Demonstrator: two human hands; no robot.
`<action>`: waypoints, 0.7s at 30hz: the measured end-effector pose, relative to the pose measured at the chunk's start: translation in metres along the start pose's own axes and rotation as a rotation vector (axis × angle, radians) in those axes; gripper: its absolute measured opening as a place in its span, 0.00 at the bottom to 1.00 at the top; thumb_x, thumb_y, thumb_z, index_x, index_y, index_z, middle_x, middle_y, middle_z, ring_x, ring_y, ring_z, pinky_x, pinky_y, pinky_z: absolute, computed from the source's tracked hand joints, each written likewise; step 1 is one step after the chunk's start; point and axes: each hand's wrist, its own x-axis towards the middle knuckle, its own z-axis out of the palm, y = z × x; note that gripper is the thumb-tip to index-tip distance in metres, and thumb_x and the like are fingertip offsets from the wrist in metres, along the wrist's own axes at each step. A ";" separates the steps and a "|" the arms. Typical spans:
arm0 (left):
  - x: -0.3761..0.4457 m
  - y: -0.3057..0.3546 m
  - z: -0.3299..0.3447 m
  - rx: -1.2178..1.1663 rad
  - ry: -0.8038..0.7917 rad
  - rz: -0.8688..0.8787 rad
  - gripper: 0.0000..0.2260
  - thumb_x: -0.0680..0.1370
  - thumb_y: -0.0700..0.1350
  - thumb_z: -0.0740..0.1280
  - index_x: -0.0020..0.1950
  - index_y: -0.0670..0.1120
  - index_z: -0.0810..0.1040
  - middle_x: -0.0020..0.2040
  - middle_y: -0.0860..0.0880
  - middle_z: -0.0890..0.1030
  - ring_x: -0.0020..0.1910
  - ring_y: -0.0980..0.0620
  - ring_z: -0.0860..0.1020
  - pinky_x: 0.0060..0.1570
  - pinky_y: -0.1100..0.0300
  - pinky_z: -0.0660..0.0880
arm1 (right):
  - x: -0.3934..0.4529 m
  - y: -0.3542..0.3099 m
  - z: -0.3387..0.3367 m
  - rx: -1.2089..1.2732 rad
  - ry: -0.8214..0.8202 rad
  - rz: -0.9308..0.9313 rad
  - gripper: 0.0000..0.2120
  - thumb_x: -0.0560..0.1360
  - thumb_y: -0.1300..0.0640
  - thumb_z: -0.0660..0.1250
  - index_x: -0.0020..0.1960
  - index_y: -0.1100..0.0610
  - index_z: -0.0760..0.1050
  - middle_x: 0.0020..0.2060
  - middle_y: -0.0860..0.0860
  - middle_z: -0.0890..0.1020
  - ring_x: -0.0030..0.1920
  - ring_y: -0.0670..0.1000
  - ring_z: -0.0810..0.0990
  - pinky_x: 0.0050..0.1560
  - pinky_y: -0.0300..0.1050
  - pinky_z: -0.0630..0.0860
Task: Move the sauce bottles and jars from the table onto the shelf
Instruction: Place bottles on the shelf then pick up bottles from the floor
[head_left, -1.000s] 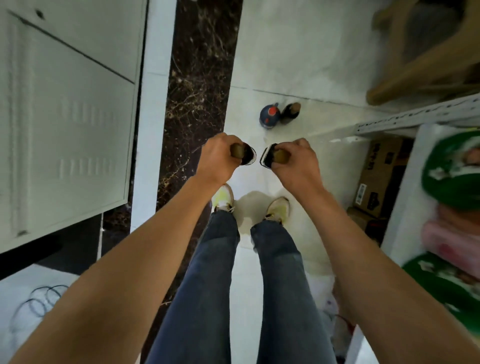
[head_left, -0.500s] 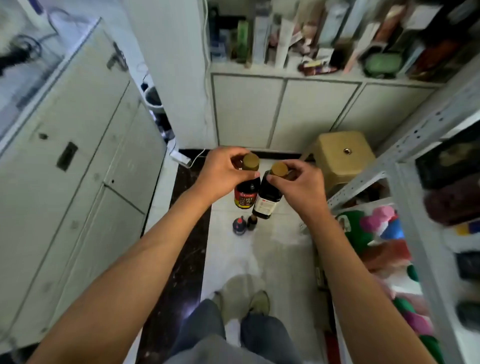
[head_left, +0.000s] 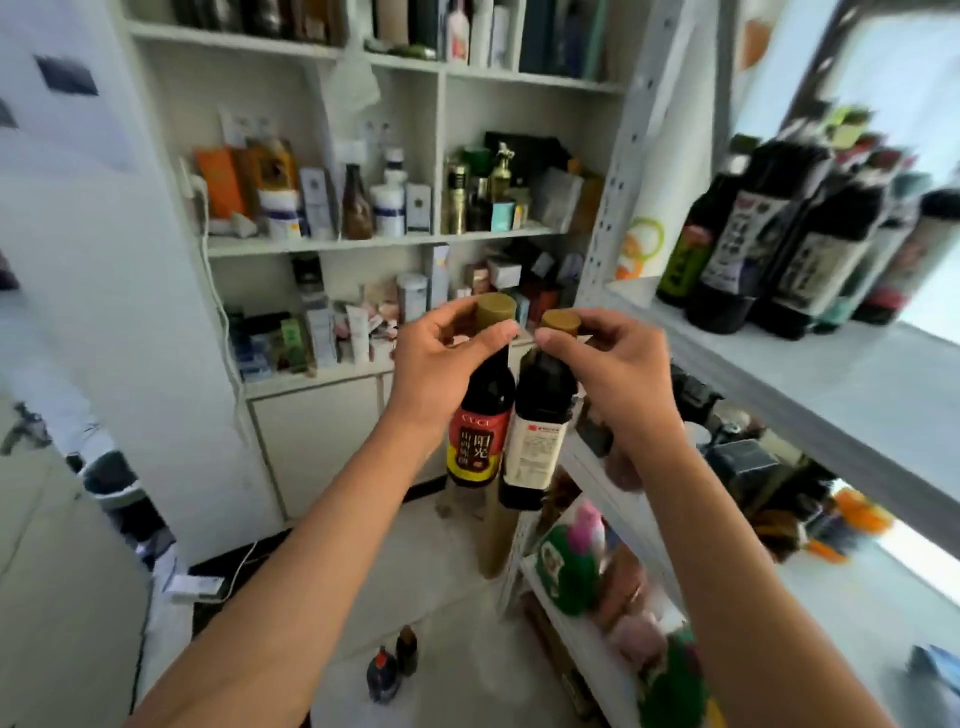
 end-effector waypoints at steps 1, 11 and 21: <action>0.000 0.011 0.011 -0.045 -0.019 0.007 0.10 0.72 0.40 0.75 0.53 0.47 0.83 0.47 0.51 0.86 0.48 0.55 0.83 0.50 0.62 0.78 | 0.001 -0.011 -0.010 0.012 0.026 -0.013 0.08 0.70 0.57 0.77 0.48 0.56 0.84 0.40 0.49 0.87 0.43 0.49 0.86 0.45 0.42 0.81; 0.008 0.100 0.144 -0.276 -0.185 0.080 0.08 0.74 0.41 0.73 0.52 0.44 0.83 0.50 0.44 0.85 0.52 0.46 0.83 0.56 0.49 0.79 | 0.011 -0.099 -0.138 0.081 0.204 -0.104 0.11 0.68 0.56 0.79 0.48 0.59 0.85 0.40 0.54 0.87 0.41 0.53 0.86 0.42 0.45 0.82; 0.023 0.108 0.291 -0.237 -0.267 0.252 0.10 0.73 0.48 0.75 0.51 0.46 0.83 0.48 0.49 0.85 0.50 0.50 0.83 0.57 0.49 0.79 | 0.027 -0.102 -0.273 -0.039 0.361 -0.207 0.09 0.74 0.58 0.73 0.51 0.61 0.84 0.44 0.54 0.87 0.45 0.50 0.86 0.46 0.41 0.79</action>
